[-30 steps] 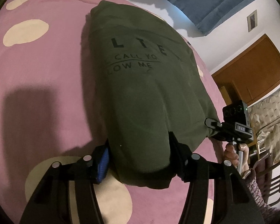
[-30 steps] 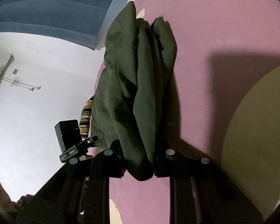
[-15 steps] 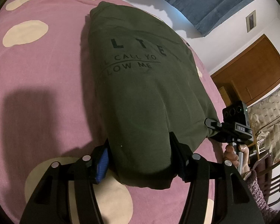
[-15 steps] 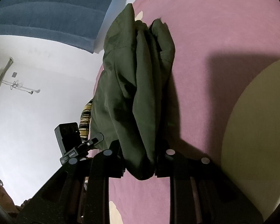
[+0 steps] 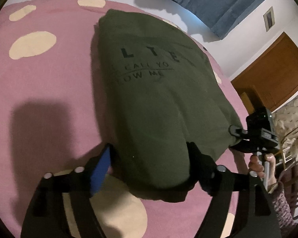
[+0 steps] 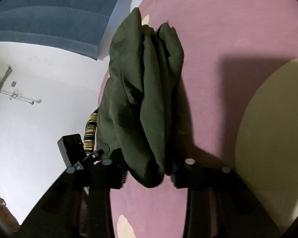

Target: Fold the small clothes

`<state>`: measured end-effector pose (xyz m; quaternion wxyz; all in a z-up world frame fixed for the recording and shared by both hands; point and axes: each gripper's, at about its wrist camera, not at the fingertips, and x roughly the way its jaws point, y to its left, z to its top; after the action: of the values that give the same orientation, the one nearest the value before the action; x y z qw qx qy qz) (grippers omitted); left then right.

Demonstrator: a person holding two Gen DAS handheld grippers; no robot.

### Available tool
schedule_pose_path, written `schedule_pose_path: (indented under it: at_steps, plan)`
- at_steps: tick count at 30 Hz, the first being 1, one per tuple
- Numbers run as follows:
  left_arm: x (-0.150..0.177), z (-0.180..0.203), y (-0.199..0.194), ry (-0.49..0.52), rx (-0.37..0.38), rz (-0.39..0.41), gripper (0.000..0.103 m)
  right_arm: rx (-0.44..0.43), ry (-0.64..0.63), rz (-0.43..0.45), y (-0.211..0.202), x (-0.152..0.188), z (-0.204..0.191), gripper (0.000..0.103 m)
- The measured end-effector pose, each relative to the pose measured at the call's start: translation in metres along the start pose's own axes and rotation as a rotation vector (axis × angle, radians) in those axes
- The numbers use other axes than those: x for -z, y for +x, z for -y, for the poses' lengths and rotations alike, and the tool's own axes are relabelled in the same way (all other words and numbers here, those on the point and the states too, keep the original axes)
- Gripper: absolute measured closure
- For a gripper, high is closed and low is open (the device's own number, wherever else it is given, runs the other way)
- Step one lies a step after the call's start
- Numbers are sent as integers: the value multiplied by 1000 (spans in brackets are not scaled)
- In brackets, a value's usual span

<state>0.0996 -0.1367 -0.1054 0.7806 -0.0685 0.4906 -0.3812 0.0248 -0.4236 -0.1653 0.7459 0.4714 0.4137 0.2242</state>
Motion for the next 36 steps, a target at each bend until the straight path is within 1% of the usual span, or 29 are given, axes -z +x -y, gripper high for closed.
schedule_pose_path:
  at_steps: [1,3,4,5,7,9,11,14,17,23,25,27,30,31,34,36]
  plan:
    - [0,-1,-3,-10,9,0,23,2,-1,5,-2,1,-1,58]
    - [0,-3,-12,-24,51,-6,22,-1,-12,12,-10,2,-5,41]
    - [0,-3,-17,-17,61,0,20,9,-24,21,-16,2,-9,36]
    - [0,-4,-25,-1,57,22,20,25,-31,30,-20,2,-10,28]
    - [-3,-8,-37,19,36,62,18,67,-59,57,-31,-2,-15,25]
    - [-12,-16,-44,14,17,88,17,91,-74,71,-37,-8,-15,21]
    - [-21,-27,-42,-13,-1,86,17,117,-65,88,-39,-20,-12,20]
    - [-35,-45,-30,-74,31,52,17,123,-56,78,-31,-35,-8,20]
    - [-45,-57,-12,-113,84,12,17,112,-53,45,-16,-50,-5,20]
    - [-63,-54,1,-109,139,6,17,104,-64,1,12,-78,-6,20]
    - [-66,-51,8,-105,169,-10,17,106,-73,-15,21,-84,-10,20]
    - [-70,-49,17,-97,204,-36,17,96,-92,-52,34,-90,-13,18]
    - [-71,-46,31,-99,223,-62,16,107,-124,-92,49,-96,-18,13]
    - [-71,-47,35,-101,229,-65,14,108,-133,-100,52,-97,-19,13]
    - [-72,-50,38,-88,255,-71,14,105,-155,-140,59,-101,-20,12]
    - [-71,-50,37,-70,256,-70,14,78,-160,-160,62,-108,-19,12]
